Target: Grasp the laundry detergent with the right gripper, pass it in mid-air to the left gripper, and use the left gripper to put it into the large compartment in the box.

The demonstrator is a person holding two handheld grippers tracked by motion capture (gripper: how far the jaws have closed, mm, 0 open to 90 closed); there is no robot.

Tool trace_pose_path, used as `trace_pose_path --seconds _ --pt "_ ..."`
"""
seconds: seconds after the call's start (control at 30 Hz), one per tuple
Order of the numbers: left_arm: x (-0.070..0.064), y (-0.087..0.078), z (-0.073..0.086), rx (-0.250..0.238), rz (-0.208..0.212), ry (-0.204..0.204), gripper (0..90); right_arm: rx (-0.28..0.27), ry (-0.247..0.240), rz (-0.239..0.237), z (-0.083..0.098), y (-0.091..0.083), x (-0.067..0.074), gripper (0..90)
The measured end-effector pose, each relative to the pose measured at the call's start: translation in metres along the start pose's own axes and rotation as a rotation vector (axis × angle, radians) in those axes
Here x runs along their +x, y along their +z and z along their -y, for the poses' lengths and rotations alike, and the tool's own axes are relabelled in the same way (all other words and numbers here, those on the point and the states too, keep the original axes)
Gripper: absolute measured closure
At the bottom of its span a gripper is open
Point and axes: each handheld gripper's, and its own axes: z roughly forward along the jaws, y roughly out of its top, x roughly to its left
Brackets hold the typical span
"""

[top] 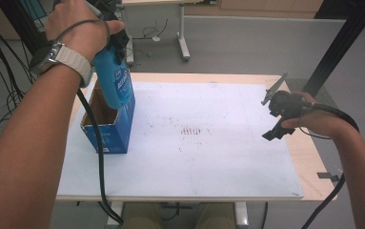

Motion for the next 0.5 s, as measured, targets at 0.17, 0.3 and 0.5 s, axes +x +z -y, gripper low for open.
trace_pose_path --seconds 0.17,0.3,0.5 --pt "0.009 0.002 0.001 -0.009 -0.003 -0.012 37.5 0.003 0.005 -0.005 -0.001 0.001 -0.001 7.5" --pt "0.016 0.002 0.002 -0.01 -0.006 -0.025 37.5 0.004 0.01 -0.004 -0.001 0.001 -0.002 7.5" --pt "0.024 0.005 0.002 -0.006 -0.01 -0.036 37.5 0.008 0.014 0.002 -0.001 0.002 -0.003 7.4"
